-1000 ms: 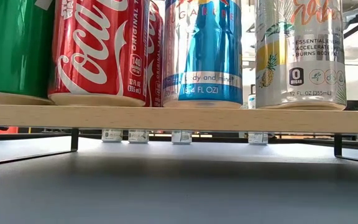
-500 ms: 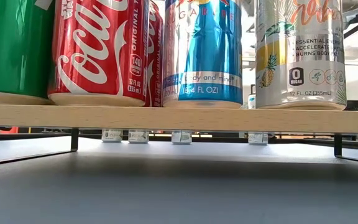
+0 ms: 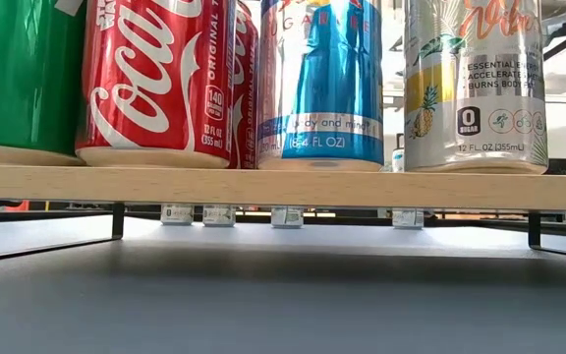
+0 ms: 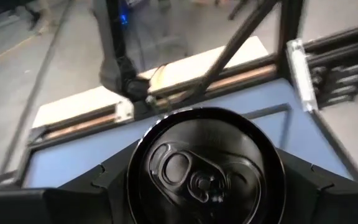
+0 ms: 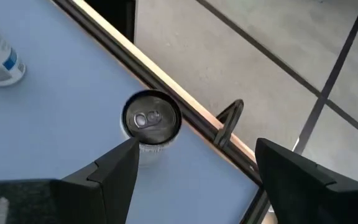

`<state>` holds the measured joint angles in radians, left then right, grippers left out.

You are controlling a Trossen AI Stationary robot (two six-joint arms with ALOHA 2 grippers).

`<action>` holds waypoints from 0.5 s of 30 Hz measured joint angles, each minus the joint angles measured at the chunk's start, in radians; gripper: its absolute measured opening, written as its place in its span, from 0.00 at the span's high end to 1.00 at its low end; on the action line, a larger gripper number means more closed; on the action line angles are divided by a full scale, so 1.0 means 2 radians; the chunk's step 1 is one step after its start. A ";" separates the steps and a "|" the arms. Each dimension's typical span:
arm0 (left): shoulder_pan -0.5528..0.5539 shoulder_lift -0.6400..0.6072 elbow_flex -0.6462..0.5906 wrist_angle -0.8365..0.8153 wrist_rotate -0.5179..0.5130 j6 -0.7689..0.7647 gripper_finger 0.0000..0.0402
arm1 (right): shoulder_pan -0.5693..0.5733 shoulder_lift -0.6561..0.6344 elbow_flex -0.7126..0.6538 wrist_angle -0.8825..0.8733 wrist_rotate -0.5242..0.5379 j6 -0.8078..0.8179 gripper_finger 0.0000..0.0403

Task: Place canned beverage on shelf
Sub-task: Put the bottom left white-blue soda can on the shelf

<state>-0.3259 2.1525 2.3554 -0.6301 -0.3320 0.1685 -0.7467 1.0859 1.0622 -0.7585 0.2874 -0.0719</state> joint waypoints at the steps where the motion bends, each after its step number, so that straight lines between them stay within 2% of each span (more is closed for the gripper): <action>1: -0.002 -0.007 -0.028 0.034 -0.008 0.004 0.37 | 0.000 0.000 0.000 -0.001 0.000 0.000 0.24; 3: -0.007 -0.007 -0.050 0.066 0.005 -0.012 0.37 | 0.000 0.000 0.000 -0.005 -0.001 -0.002 0.24; 7: -0.007 -0.011 -0.052 0.062 -0.005 -0.050 0.37 | 0.000 0.000 0.000 -0.010 -0.001 -0.002 0.24; 15: -0.013 -0.008 -0.051 0.061 -0.021 -0.078 0.37 | 0.000 0.000 0.000 -0.010 -0.001 -0.002 0.24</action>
<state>-0.3521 2.1361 2.2533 -0.5081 -0.3736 0.0131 -0.7464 1.0855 1.0622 -0.7776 0.2862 -0.0765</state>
